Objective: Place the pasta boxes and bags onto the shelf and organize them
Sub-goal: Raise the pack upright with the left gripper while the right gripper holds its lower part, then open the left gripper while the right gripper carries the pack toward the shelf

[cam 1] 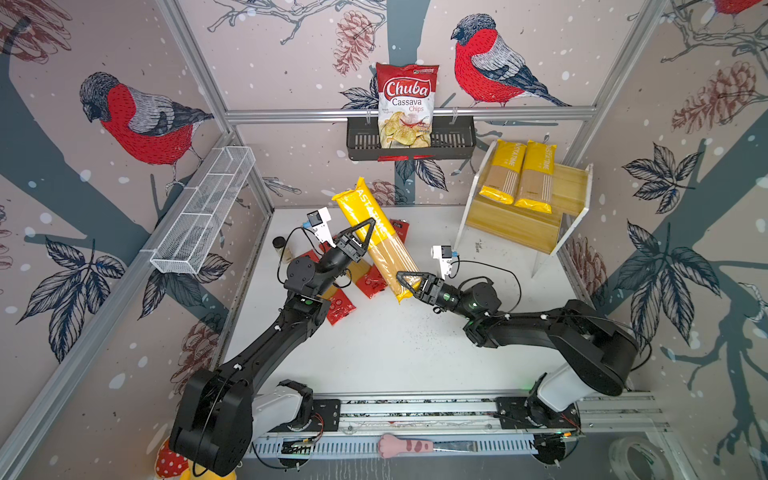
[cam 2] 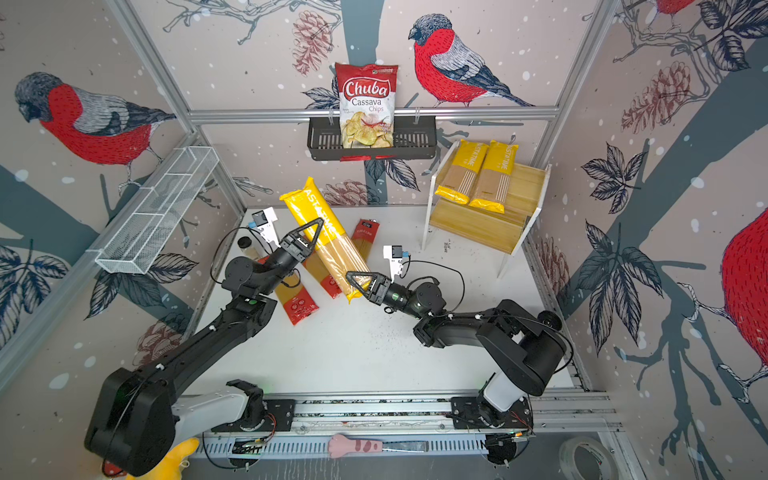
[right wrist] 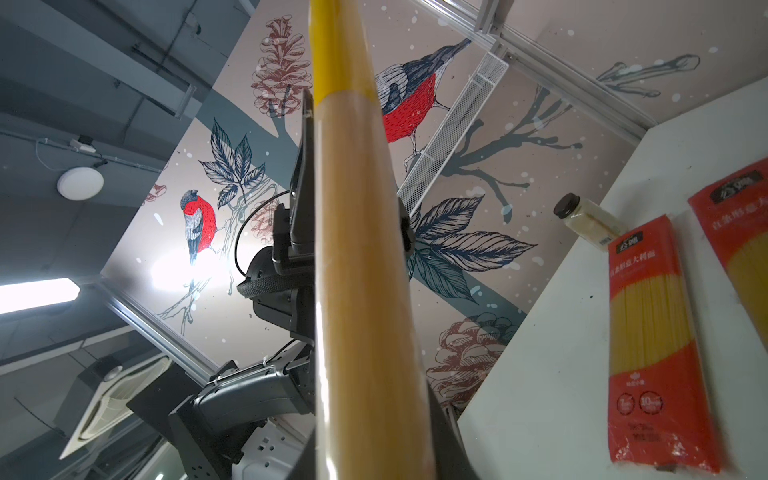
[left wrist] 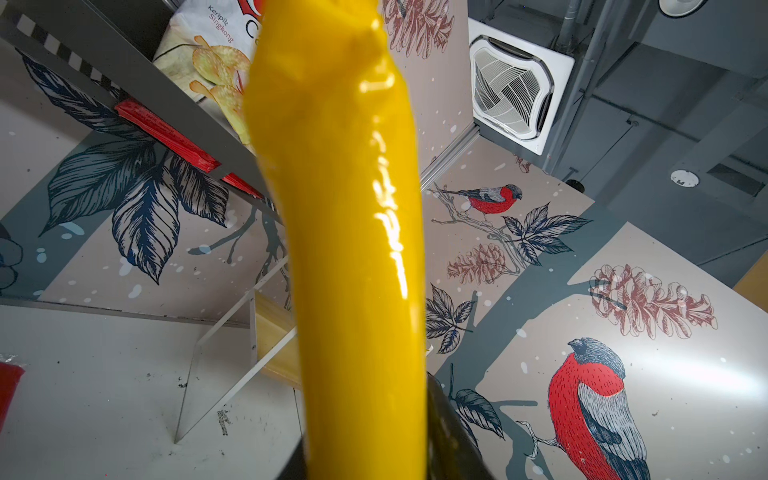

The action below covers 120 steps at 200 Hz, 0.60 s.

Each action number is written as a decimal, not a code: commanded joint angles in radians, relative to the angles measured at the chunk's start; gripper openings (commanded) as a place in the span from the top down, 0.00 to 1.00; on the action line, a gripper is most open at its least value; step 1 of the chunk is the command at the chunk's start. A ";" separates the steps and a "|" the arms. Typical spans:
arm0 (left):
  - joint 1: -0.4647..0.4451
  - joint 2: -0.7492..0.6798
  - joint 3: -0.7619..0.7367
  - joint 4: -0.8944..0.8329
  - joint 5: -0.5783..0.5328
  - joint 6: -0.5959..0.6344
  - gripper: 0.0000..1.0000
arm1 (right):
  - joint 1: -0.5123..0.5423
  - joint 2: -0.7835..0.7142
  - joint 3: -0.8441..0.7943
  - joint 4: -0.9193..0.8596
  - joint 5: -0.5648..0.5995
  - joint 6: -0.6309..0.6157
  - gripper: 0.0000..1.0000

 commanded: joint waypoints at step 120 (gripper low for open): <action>-0.005 -0.022 -0.047 0.106 0.036 0.002 0.43 | -0.105 -0.138 0.088 -0.121 0.012 -0.079 0.89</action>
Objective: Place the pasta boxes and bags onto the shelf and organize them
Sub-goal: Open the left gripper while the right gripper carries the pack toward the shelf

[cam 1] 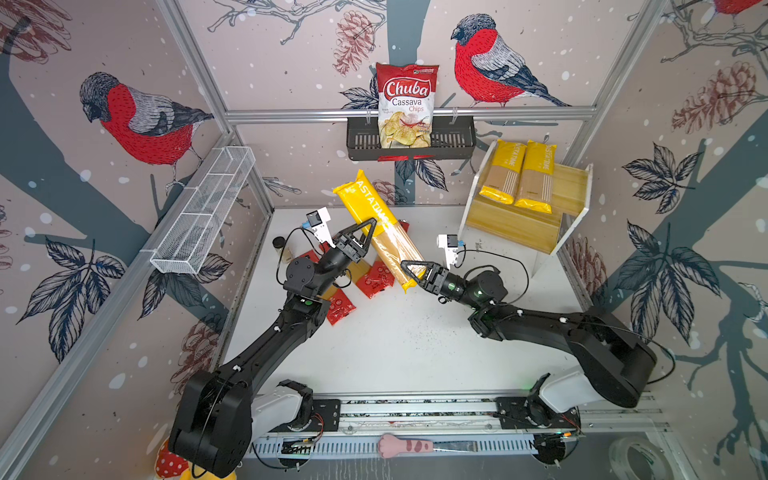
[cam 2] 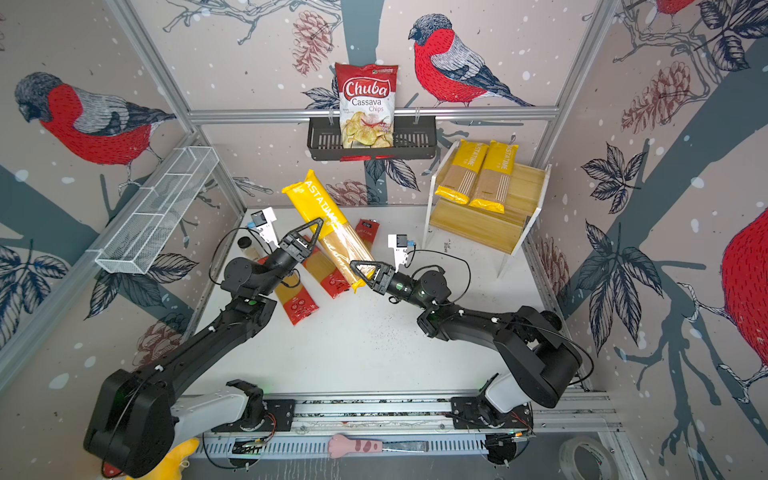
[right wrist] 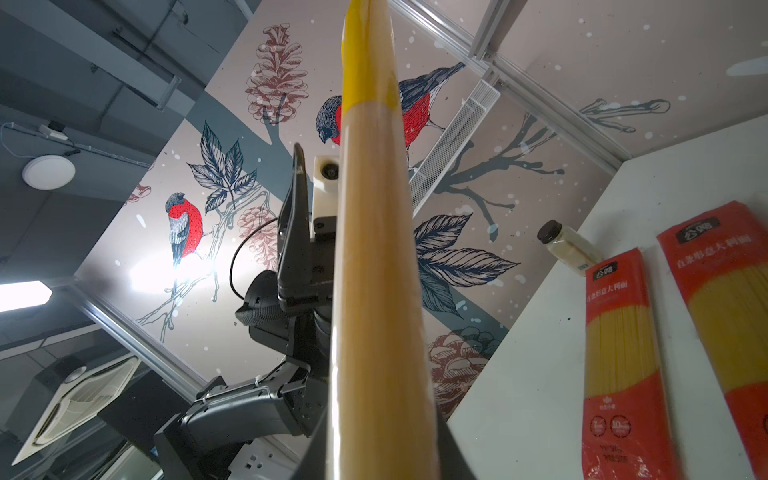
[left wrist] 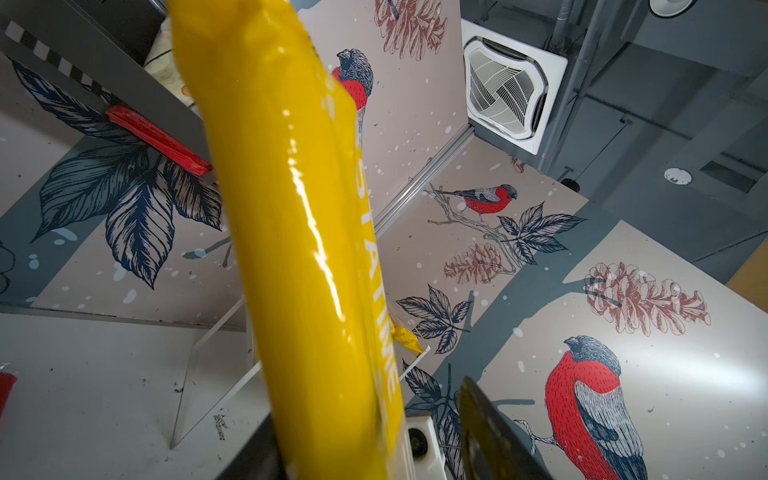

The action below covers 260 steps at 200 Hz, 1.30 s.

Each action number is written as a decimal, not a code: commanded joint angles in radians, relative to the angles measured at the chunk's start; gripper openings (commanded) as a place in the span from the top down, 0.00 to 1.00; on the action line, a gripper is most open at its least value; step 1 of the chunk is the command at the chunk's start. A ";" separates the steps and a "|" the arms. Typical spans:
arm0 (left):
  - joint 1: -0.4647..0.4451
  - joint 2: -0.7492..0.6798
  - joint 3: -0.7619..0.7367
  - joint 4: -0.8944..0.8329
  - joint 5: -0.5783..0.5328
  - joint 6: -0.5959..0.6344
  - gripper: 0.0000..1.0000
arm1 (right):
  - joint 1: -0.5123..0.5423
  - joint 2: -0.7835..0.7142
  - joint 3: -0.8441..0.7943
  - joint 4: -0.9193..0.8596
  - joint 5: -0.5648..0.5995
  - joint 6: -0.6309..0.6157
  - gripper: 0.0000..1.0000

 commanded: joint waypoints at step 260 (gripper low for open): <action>-0.333 0.041 -0.339 -0.012 -0.201 0.154 0.45 | -1.012 -0.457 0.314 -0.765 0.093 0.041 0.93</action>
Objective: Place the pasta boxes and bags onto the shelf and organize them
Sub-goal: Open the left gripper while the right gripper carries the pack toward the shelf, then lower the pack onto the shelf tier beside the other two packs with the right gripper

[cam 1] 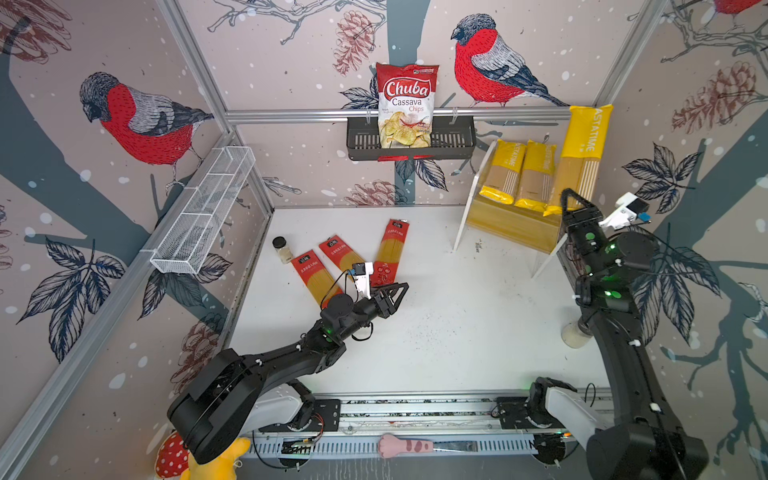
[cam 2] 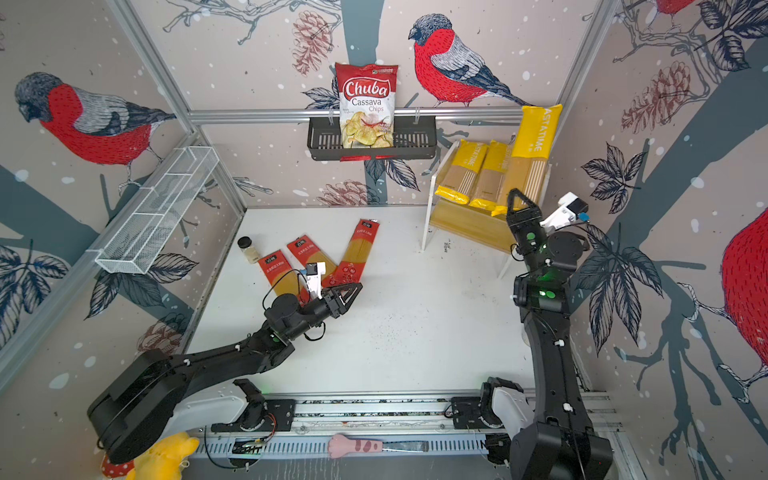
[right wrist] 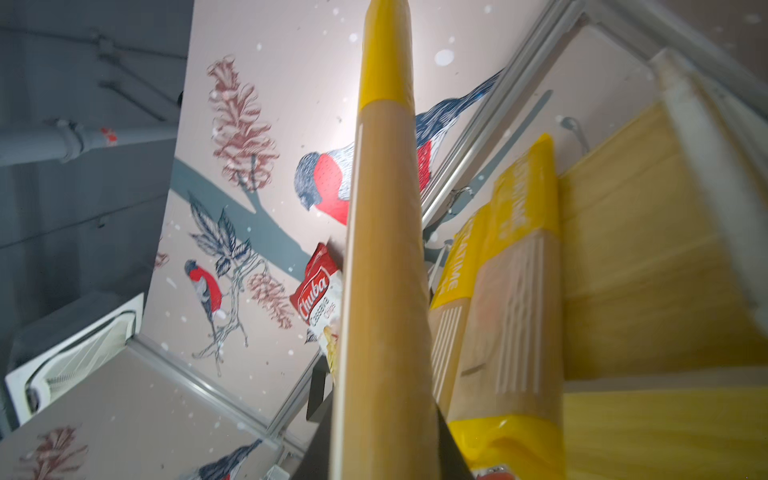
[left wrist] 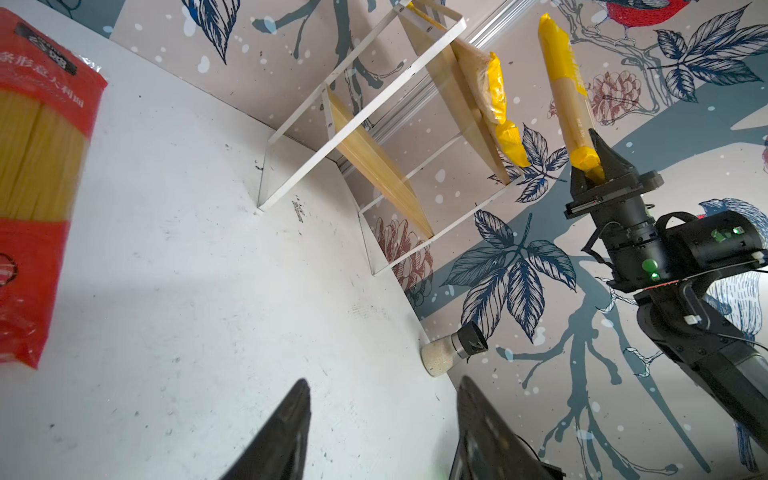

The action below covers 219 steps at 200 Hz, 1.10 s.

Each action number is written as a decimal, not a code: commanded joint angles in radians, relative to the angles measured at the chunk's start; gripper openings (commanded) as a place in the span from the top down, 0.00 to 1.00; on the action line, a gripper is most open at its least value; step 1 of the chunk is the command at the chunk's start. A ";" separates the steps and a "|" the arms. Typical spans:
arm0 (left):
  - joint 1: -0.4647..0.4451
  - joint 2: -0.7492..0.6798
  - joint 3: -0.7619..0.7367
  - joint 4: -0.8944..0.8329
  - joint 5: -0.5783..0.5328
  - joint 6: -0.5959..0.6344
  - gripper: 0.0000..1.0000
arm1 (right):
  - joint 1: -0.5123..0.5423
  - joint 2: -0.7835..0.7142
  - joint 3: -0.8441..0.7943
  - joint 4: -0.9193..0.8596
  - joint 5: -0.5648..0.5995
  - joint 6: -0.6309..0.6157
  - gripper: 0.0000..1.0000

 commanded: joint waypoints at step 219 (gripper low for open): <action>-0.004 0.068 0.025 0.072 0.002 0.003 0.45 | -0.028 0.141 0.078 -0.055 -0.060 0.155 0.47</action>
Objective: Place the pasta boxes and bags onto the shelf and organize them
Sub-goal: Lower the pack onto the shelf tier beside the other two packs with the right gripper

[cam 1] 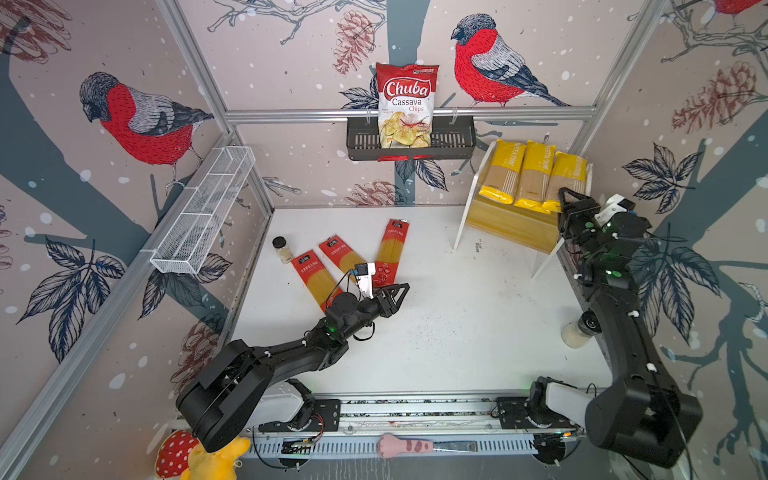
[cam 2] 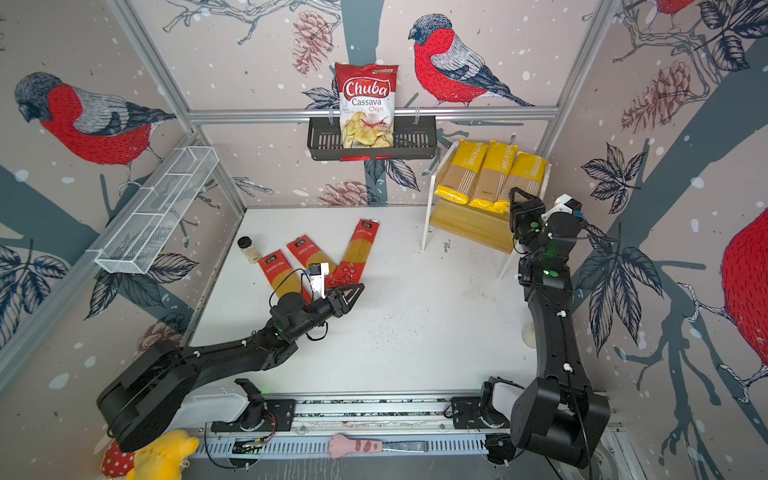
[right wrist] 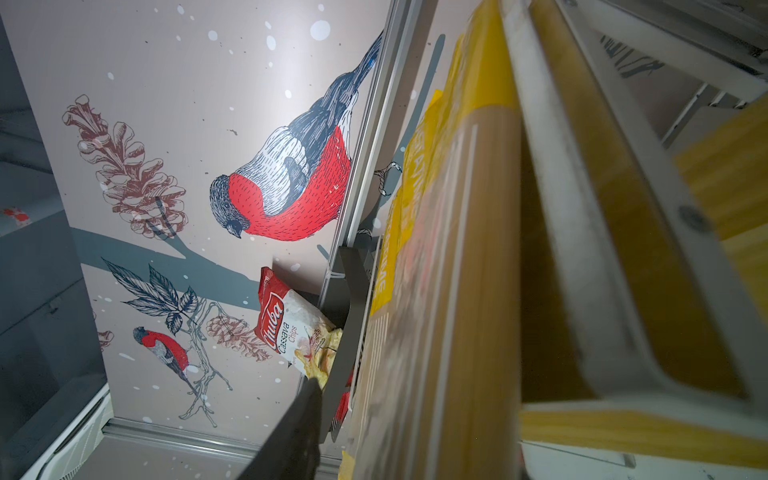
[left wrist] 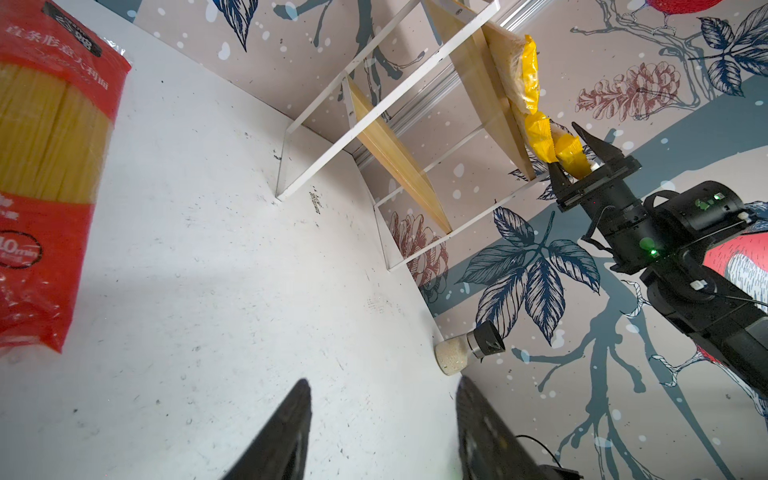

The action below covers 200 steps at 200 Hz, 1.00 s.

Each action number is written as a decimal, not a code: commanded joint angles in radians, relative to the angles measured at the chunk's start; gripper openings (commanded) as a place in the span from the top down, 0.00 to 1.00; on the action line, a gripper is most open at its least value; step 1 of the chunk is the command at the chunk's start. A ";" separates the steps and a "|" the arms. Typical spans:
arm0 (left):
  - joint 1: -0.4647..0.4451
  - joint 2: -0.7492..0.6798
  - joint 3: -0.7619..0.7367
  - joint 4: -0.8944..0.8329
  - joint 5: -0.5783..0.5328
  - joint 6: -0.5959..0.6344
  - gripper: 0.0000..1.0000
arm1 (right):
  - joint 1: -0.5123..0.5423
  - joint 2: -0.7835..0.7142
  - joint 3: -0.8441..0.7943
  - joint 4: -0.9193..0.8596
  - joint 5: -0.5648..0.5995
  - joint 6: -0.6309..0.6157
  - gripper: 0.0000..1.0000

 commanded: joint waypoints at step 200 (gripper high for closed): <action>-0.003 0.035 0.002 0.082 0.009 -0.006 0.45 | -0.063 0.007 -0.054 0.033 -0.083 -0.052 0.72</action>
